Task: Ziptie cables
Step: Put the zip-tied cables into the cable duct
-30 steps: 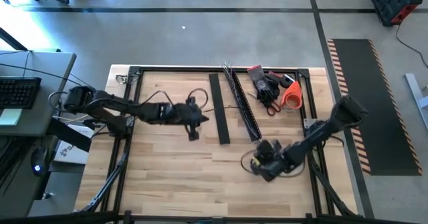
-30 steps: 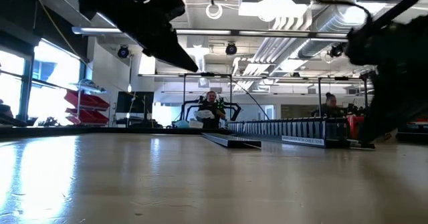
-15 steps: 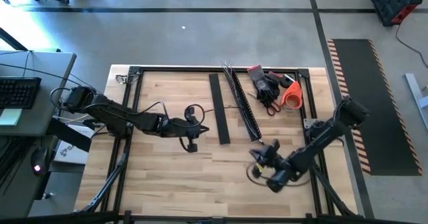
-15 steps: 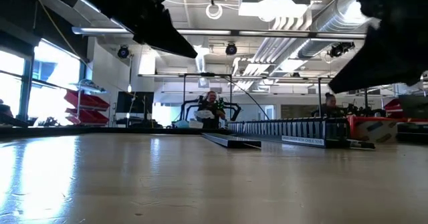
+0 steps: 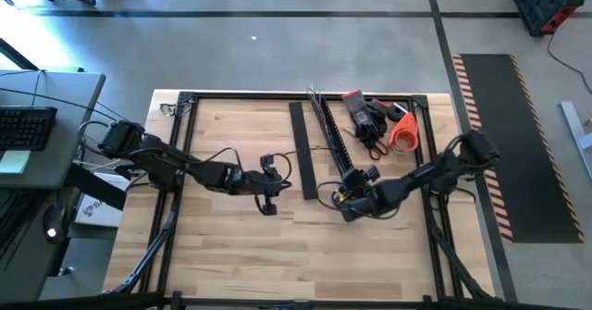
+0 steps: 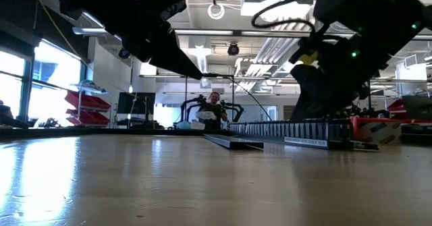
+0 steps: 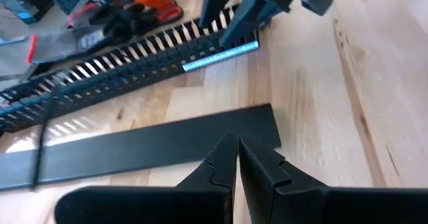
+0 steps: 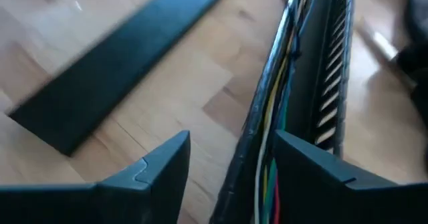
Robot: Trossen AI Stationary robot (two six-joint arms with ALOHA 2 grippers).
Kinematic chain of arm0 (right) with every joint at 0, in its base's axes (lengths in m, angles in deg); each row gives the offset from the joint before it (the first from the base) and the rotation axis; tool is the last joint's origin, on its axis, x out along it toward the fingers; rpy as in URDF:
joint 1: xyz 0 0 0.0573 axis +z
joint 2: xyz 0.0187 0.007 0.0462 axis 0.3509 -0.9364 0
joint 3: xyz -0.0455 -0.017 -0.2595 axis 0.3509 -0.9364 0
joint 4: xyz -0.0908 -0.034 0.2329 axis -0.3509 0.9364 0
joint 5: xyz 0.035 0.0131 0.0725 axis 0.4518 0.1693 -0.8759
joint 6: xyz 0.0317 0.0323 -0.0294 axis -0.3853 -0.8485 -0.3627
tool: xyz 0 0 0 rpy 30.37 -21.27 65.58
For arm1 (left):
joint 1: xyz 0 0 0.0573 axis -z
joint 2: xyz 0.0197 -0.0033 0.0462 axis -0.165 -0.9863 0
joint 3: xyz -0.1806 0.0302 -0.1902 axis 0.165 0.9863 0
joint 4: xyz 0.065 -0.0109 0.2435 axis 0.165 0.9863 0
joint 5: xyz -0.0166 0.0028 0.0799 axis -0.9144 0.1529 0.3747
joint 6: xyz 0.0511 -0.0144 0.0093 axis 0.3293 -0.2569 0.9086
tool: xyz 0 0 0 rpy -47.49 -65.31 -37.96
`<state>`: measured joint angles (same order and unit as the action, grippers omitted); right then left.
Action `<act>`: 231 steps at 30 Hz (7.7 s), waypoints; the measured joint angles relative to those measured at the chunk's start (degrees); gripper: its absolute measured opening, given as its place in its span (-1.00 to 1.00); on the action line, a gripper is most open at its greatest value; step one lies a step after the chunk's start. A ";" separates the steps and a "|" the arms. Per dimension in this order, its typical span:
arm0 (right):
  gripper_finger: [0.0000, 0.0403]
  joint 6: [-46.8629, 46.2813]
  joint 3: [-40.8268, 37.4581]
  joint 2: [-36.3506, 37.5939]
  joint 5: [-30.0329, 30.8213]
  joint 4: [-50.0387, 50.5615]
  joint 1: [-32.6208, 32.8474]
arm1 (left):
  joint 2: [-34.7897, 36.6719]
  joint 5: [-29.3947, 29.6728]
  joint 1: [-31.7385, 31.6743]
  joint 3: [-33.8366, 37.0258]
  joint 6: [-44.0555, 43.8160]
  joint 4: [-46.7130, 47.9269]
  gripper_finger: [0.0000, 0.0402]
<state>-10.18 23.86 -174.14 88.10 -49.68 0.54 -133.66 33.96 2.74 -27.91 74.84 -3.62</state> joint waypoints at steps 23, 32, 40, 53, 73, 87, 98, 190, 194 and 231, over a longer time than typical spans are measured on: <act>-1.00 4.33 0.00 -1.53 -4.87 3.52 0.30 | -1.63 8.29 4.69 0.00 0.61 -1.38 -1.00; -1.00 13.23 0.00 6.45 -2.19 2.86 3.91 | 3.74 13.69 4.74 0.00 5.53 -1.58 -1.00; -1.00 26.20 0.00 7.41 -4.69 -13.84 7.02 | 16.02 14.50 5.15 -0.01 10.51 2.29 -1.00; -1.00 25.25 0.02 6.95 2.65 -24.91 13.66 | 26.90 14.49 9.01 -0.04 -0.84 19.17 -1.00; -1.00 6.45 -13.29 6.95 -9.95 -23.87 21.10 | 15.48 7.63 10.70 -0.02 -12.54 25.14 -1.00; -1.00 -11.05 -13.24 7.16 -12.42 -8.06 25.77 | -7.43 0.17 10.68 -0.02 -18.87 10.32 -0.92; -1.00 -13.77 -13.38 7.08 -13.62 -7.90 32.56 | -14.10 5.03 8.46 -0.63 -15.53 20.05 -0.93; 0.12 53.56 -3.34 0.94 -31.38 -55.87 -12.63 | 15.45 -11.76 4.87 19.71 3.61 -11.06 -0.93; 0.12 50.53 -4.79 0.94 -30.07 -59.93 -9.46 | 10.82 -12.07 5.49 19.67 2.31 -15.56 -0.93; -0.95 49.01 8.44 -13.44 -35.44 -56.08 0.03 | -8.84 -9.75 11.79 7.29 0.61 -24.45 -0.93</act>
<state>38.83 32.30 -187.58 52.66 -105.77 0.57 -142.50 24.21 14.54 -20.62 75.46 -28.07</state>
